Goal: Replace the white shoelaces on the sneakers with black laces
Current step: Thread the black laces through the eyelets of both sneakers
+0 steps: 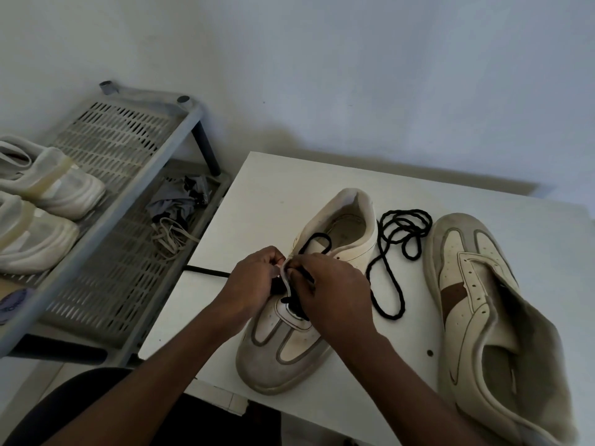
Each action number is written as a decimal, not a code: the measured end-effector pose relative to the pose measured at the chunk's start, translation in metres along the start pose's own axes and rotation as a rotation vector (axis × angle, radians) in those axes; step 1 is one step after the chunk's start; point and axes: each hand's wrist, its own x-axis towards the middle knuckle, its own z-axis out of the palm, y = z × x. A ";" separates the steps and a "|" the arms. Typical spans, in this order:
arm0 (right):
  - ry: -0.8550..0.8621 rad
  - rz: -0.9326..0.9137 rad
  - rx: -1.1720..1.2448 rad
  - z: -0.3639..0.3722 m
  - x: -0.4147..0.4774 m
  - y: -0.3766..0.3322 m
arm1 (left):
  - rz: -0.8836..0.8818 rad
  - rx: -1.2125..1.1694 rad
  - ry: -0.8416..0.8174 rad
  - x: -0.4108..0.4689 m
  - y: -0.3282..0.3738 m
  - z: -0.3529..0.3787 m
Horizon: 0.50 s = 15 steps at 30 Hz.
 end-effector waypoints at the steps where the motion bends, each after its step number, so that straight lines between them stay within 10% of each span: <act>1: 0.012 0.005 -0.009 0.002 -0.001 -0.001 | 0.008 0.019 0.000 0.000 -0.001 0.001; 15: -0.254 0.202 0.189 -0.012 0.010 0.004 | 0.241 0.193 -0.101 -0.005 -0.001 -0.008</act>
